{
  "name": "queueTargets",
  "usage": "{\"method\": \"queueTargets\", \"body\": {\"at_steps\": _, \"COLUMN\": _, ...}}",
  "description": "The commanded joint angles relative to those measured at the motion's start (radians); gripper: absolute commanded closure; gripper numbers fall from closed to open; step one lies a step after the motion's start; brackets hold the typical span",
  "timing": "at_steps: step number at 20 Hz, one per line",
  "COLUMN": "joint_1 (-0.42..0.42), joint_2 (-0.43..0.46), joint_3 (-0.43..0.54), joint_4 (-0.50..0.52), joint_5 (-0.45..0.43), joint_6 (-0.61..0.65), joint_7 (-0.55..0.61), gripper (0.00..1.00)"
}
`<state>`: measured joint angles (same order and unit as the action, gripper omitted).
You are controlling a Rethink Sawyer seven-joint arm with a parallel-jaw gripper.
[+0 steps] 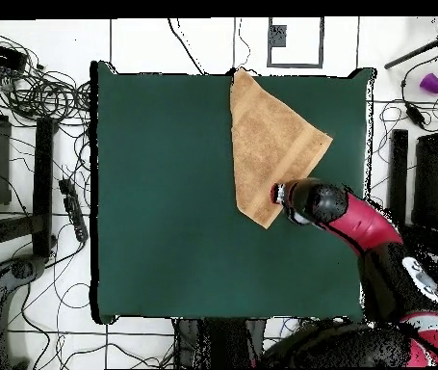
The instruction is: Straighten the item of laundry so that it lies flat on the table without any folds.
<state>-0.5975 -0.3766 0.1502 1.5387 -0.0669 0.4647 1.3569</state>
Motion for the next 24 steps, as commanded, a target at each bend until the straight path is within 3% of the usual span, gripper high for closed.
{"method": "queueTargets", "body": {"at_steps": 1, "joint_1": -0.039, "joint_2": 0.065, "joint_3": 0.036, "joint_4": 0.312, "joint_5": -0.173, "joint_6": -0.263, "joint_7": 0.096, "gripper": 1.0}}
{"method": "queueTargets", "body": {"at_steps": 19, "joint_1": 0.05, "joint_2": -0.073, "joint_3": -0.116, "joint_4": 0.452, "joint_5": -0.25, "joint_6": -0.19, "joint_7": 0.12, "gripper": 1.0}}
{"method": "queueTargets", "body": {"at_steps": 24, "joint_1": 0.085, "joint_2": -0.098, "joint_3": -0.194, "joint_4": 0.488, "joint_5": -0.323, "joint_6": -0.268, "joint_7": 0.134, "gripper": 1.0}}
